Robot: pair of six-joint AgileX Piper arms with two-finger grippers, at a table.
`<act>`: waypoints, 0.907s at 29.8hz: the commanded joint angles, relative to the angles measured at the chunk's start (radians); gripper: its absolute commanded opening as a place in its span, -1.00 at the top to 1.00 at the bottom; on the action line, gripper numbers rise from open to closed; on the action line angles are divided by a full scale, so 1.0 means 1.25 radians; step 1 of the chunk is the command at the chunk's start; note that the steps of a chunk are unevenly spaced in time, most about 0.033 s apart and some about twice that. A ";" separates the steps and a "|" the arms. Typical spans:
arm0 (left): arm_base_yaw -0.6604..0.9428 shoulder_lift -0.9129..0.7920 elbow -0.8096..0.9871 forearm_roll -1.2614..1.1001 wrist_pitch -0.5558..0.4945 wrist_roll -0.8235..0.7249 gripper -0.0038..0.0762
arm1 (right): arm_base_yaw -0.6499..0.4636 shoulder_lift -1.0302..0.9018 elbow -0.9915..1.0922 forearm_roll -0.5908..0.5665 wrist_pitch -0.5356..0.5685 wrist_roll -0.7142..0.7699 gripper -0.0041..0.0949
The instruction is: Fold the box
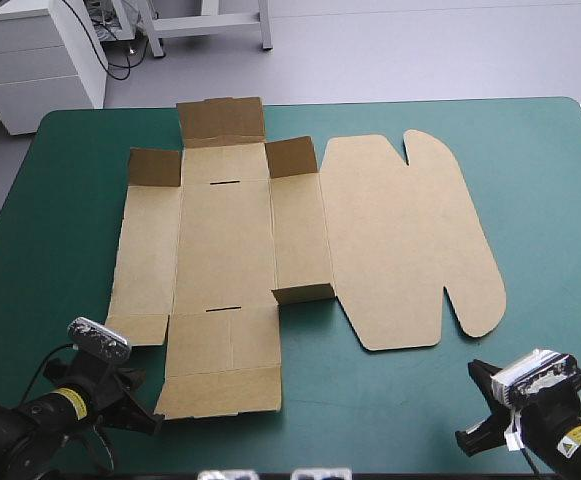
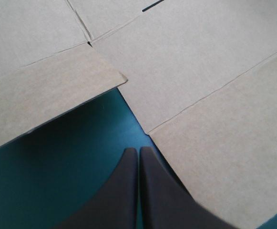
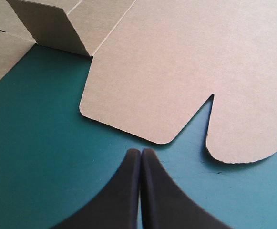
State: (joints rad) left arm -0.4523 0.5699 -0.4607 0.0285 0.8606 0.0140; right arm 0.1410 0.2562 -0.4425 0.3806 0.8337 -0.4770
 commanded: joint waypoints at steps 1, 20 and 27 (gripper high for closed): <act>-0.001 0.002 -0.018 -0.003 -0.042 -0.004 0.92 | 0.002 0.007 -0.017 0.016 -0.052 0.000 0.96; -0.001 0.002 -0.014 -0.003 -0.050 -0.004 0.92 | 0.002 0.007 -0.017 0.016 -0.054 0.000 0.96; -0.001 0.002 -0.014 -0.003 -0.050 -0.004 0.92 | 0.002 0.007 -0.017 0.016 -0.054 0.000 0.96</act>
State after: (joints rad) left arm -0.4523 0.5699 -0.4536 0.0285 0.8461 0.0140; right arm 0.1410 0.2562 -0.4425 0.3806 0.8316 -0.4770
